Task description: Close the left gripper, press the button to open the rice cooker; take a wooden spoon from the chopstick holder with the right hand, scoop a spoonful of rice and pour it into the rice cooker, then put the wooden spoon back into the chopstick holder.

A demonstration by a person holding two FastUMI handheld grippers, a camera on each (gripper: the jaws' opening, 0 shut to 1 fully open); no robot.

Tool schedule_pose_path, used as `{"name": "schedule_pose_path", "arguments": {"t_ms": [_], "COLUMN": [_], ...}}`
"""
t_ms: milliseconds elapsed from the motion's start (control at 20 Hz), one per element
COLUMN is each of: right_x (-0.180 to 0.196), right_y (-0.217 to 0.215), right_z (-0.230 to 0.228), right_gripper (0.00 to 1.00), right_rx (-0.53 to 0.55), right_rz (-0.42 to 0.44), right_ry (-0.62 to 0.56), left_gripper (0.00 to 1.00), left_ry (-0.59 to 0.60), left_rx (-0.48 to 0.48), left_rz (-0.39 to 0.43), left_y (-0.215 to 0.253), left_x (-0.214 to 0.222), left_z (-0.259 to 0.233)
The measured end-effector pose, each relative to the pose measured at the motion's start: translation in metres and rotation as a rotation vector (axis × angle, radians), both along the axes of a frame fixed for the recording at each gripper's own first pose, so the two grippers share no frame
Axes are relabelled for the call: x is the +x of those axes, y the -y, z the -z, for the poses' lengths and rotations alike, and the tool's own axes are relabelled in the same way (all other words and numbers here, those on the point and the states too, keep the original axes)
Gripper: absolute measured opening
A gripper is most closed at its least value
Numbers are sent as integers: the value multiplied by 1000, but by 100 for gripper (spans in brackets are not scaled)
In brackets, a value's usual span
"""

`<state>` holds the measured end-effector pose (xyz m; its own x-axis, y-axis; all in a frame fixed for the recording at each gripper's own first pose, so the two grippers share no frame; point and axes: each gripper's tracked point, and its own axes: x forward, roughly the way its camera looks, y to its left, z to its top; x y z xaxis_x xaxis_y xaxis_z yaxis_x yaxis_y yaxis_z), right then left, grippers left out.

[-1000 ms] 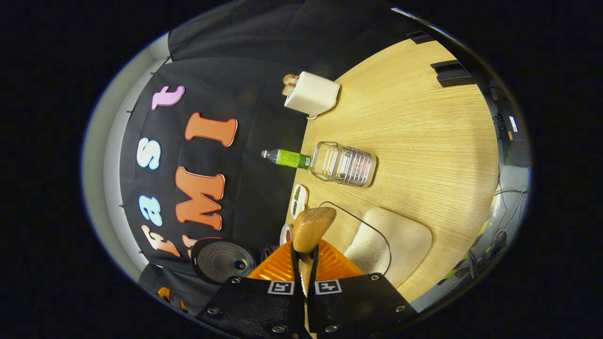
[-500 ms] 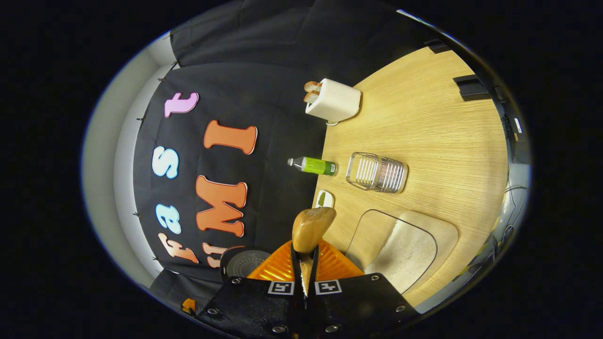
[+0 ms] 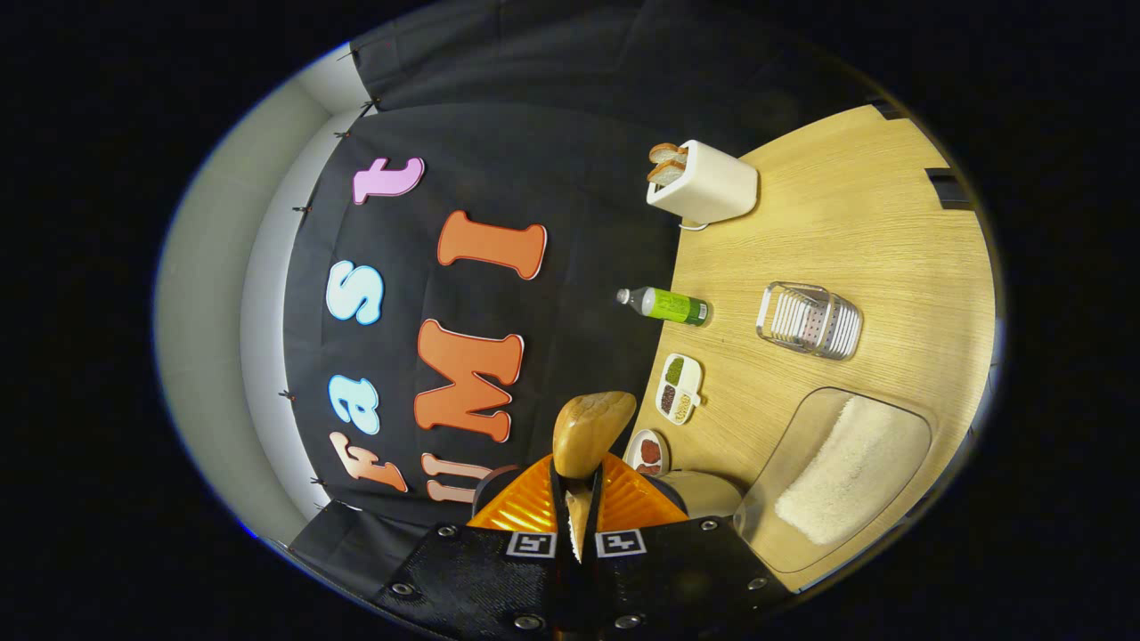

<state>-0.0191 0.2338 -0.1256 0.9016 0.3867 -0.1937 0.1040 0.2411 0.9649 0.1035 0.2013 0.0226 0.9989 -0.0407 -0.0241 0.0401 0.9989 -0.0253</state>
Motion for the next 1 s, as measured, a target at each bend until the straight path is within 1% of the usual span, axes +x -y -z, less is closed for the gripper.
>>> {"name": "schedule_pose_path", "arguments": {"t_ms": [50, 100, 150, 200, 450, 650, 800, 1000], "right_x": [4, 8, 13, 18, 37, 50, 59, 68], "right_y": [-5, -11, -18, -26, -62, -91, -107, -123], "right_z": [-6, -10, -13, -15, -15, -16, -12, -16], "right_gripper": [2, 2, 2, 2, 2, 2, 2, 2], "right_rx": [-3, -7, -12, -21, -96, -130, -199, -295], "right_rz": [-6, -12, -20, -30, -70, -103, -115, -130], "right_ry": [10, 15, 17, 21, 27, 30, 33, 67], "left_gripper": [100, 97, 100, 97, 97, 97, 97, 97], "left_ry": [3, 3, 3, 6, 14, 14, 11, 7], "left_rx": [-4, -5, -3, 4, 22, 21, 17, 34], "left_rz": [-4, -9, -16, -26, -62, -90, -92, -106], "left_y": [-3, -7, -11, -16, -37, -52, -58, -66], "left_x": [2, 3, 3, 4, 10, 20, 28, 31], "left_z": [0, 0, 0, -1, 0, 4, 7, 11]}}
